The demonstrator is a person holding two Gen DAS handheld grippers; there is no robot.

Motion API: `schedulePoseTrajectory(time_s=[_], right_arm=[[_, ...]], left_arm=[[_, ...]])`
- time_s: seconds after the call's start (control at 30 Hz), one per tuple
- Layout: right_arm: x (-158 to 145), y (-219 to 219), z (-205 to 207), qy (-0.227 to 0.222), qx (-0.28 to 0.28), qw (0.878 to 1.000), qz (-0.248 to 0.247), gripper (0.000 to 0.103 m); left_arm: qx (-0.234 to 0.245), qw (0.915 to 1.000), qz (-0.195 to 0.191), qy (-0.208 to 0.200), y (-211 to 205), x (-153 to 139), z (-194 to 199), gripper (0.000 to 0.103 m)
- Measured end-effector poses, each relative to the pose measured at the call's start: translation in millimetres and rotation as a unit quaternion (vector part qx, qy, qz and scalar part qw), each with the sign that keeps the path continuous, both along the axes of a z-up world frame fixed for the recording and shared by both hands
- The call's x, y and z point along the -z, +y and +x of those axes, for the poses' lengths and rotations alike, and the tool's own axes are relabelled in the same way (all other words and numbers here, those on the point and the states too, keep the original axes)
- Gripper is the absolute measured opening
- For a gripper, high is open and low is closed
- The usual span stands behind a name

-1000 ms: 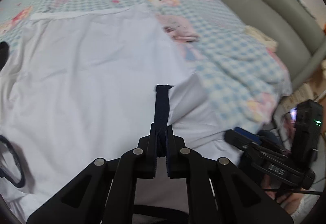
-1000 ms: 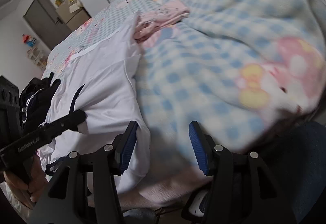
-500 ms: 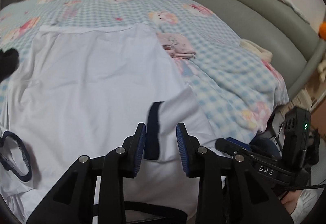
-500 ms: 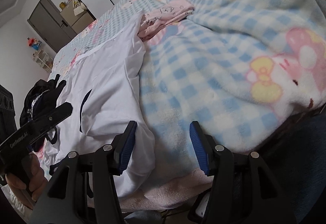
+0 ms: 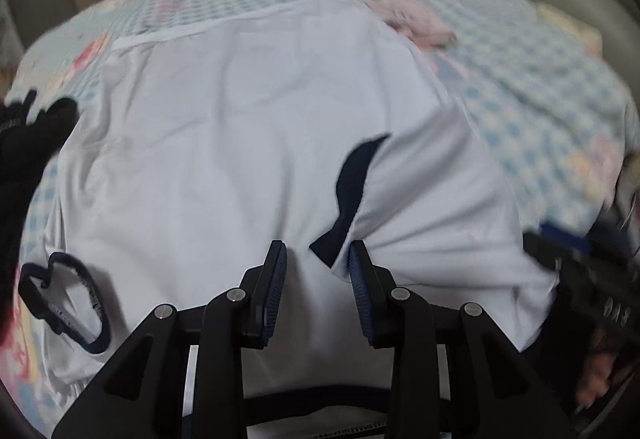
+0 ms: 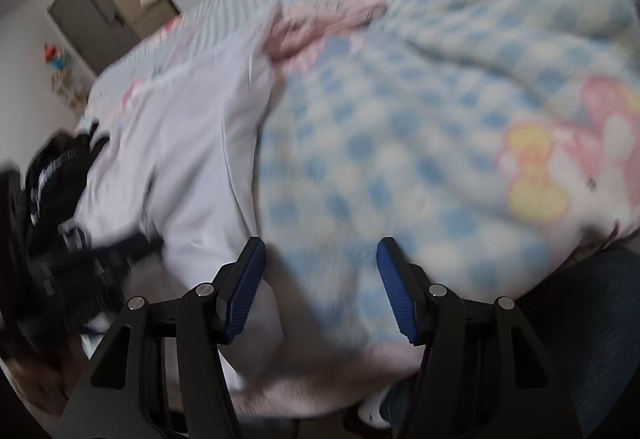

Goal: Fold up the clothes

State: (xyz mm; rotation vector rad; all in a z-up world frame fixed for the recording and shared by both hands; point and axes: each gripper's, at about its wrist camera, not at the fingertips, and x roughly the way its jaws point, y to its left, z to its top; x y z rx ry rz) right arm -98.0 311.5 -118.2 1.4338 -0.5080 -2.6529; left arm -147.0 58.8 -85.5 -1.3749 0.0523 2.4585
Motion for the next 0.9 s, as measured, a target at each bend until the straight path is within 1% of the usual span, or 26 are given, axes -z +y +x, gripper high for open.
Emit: schedulePoseTrajectory(time_s=[0.03, 0.07, 0.1, 0.13, 0.17, 0.2, 0.23, 0.27, 0.3, 0.33, 0.37, 0.4, 0.47, 0.53, 0.6, 0.63, 0.67, 0.7, 0.73, 0.77, 0.83, 0.87, 0.9], right_arm=[[-2.1, 0.8, 2.4, 0.002, -0.003, 1.000, -0.012, 0.060], [-7.2, 4.1, 5.4, 0.014, -0.001, 0.999, -0.032, 0.060], [-13.0, 8.2, 8.4, 0.029, 0.003, 0.998, -0.054, 0.066], [-15.7, 9.3, 8.9, 0.035, 0.006, 0.998, -0.056, 0.069], [-16.2, 8.3, 7.7, 0.035, 0.009, 0.998, -0.042, 0.072], [-11.0, 4.8, 4.4, 0.019, 0.007, 1.000, -0.022, 0.072], [-1.8, -0.4, -0.4, -0.010, 0.002, 1.000, 0.003, 0.072], [6.0, -4.5, -2.9, -0.033, -0.003, 0.999, 0.017, 0.068], [8.3, -6.4, -2.0, -0.040, -0.003, 0.999, 0.018, 0.067], [4.0, -7.2, 1.0, -0.036, 0.000, 0.999, 0.014, 0.066], [-4.6, -8.4, 5.9, -0.022, 0.000, 1.000, 0.009, 0.066], [-14.6, -9.9, 11.6, -0.003, -0.001, 1.000, 0.004, 0.066], [-22.8, -16.8, 18.4, 0.014, -0.002, 1.000, 0.014, 0.066], [-25.4, -23.7, 24.3, 0.019, -0.003, 0.999, 0.025, 0.066], [-22.0, -28.2, 30.9, 0.011, -0.008, 1.000, 0.026, 0.066], [-20.2, -30.4, 34.2, 0.007, -0.010, 1.000, 0.026, 0.065], [-18.5, -32.6, 37.4, 0.003, -0.013, 1.000, 0.027, 0.063], [-16.8, -34.9, 40.7, -0.001, -0.015, 1.000, 0.027, 0.059], [-15.0, -37.1, 44.0, -0.005, -0.017, 0.999, 0.027, 0.059], [-13.3, -39.3, 47.3, -0.009, -0.019, 0.999, 0.028, 0.058], [-9.8, -43.7, 53.8, -0.017, -0.024, 0.999, 0.029, 0.058], [-8.4, -44.2, 55.0, -0.018, -0.026, 0.999, 0.021, 0.058], [-7.0, -43.4, 54.6, -0.017, -0.028, 0.999, 0.007, 0.059]], left_arm=[[0.010, 0.9992, 0.037, 0.014, -1.3, -7.2, 4.7, 0.031], [0.020, 0.9967, 0.074, 0.028, -2.6, -14.5, 9.4, 0.033], [0.034, 0.9935, 0.102, 0.037, -0.8, -19.5, 13.4, 0.034], [0.055, 0.9924, 0.105, 0.034, 8.5, -18.4, 15.3, 0.034], [0.067, 0.9934, 0.091, 0.022, 17.9, -12.4, 14.6, 0.035], [0.065, 0.9955, 0.068, 0.003, 24.9, -2.8, 11.5, 0.035], [0.060, 0.9968, 0.048, -0.022, 30.1, 7.5, 8.3, 0.035], [0.049, 0.9967, 0.047, -0.043, 29.8, 13.1, 8.3, 0.033], [0.046, 0.9952, 0.080, -0.033, 25.9, 4.8, 16.2, 0.032], [0.049, 0.9919, 0.117, -0.017, 22.6, -7.0, 26.1, 0.036], [0.063, 0.9871, 0.146, 0.015, 21.7, -25.5, 39.5, 0.044], [0.074, 0.9868, 0.138, 0.041, 24.1, -39.3, 50.3, 0.054], [0.087, 0.9899, 0.089, 0.068, 31.2, -50.1, 64.2, 0.054], [0.075, 0.9945, 0.054, 0.049, 29.0, -38.9, 66.4, 0.054], [0.046, 0.9981, 0.042, -0.003, 13.9, -16.8, 59.4, 0.052], [0.035, 0.9978, 0.054, -0.016, 1.3, -11.2, 63.3, 0.050], [0.024, 0.9971, 0.066, -0.029, -11.3, -5.5, 67.2, 0.045], [0.013, 0.9960, 0.079, -0.042, -23.9, 0.2, 71.2, 0.043], [0.002, 0.9944, 0.091, -0.055, -36.5, 5.9, 75.1, 0.043], [-0.008, 0.9929, 0.103, -0.058, -49.3, 7.9, 79.9, 0.043], [-0.031, 0.9908, 0.130, -0.025, -75.7, -4.0, 93.1, 0.043], [-0.047, 0.9889, 0.141, -0.010, -89.8, -9.6, 98.5, 0.043], [-0.073, 0.9863, 0.148, 0.001, -105.6, -12.8, 100.3, 0.043]])
